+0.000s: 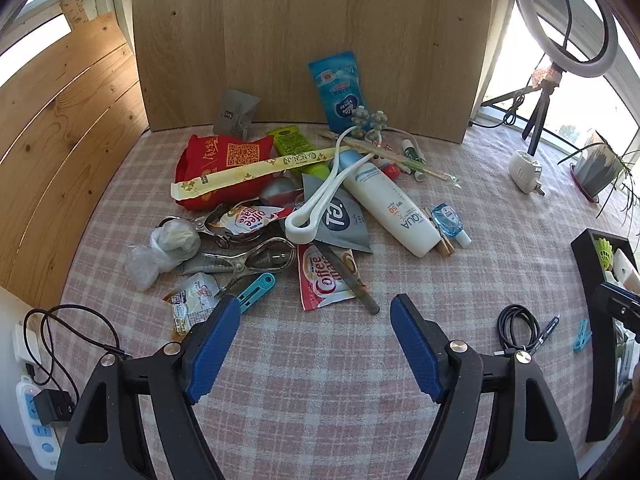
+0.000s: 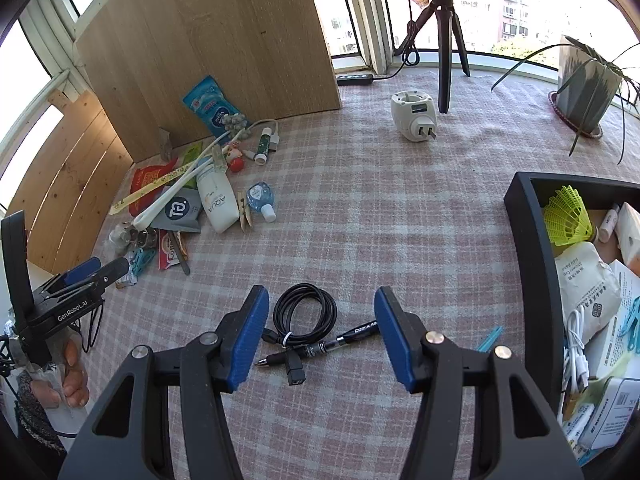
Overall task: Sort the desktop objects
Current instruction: 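Reach the right gripper toward the white AQUA sunscreen bottle in the pile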
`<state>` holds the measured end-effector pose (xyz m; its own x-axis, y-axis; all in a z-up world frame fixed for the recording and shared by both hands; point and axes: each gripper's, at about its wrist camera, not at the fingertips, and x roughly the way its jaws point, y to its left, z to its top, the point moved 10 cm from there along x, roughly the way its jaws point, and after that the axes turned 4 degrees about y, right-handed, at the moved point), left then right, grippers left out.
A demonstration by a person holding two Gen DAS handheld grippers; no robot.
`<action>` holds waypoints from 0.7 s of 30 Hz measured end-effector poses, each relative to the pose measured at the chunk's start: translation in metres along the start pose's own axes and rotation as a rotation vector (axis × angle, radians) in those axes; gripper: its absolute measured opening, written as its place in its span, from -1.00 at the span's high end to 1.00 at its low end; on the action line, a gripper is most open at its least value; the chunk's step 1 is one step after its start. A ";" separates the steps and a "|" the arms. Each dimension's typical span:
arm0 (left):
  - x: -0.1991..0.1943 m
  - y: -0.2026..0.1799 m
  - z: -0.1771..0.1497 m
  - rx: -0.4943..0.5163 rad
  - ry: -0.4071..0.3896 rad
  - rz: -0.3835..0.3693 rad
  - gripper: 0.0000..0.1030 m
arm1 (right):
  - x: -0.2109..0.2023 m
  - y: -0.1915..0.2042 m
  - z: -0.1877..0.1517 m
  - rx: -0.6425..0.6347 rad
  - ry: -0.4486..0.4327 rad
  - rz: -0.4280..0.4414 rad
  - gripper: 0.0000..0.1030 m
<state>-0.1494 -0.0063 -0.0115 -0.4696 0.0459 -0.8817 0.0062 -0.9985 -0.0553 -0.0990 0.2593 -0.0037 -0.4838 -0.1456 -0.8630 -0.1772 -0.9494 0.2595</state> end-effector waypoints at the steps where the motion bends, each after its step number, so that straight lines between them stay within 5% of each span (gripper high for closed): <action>1: 0.002 -0.005 0.003 -0.006 0.011 -0.013 -0.17 | 0.001 0.004 0.007 -0.009 -0.001 0.006 -0.02; 14: 0.073 -0.046 0.040 -0.097 0.173 -0.132 0.41 | 0.088 0.064 0.066 -0.064 0.192 0.200 0.39; 21: 0.096 -0.046 0.047 -0.129 0.205 -0.163 0.47 | 0.150 0.094 0.085 -0.059 0.288 0.252 0.50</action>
<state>-0.2366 0.0424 -0.0715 -0.2856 0.2239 -0.9318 0.0636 -0.9658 -0.2515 -0.2612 0.1717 -0.0723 -0.2439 -0.4408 -0.8638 -0.0300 -0.8869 0.4611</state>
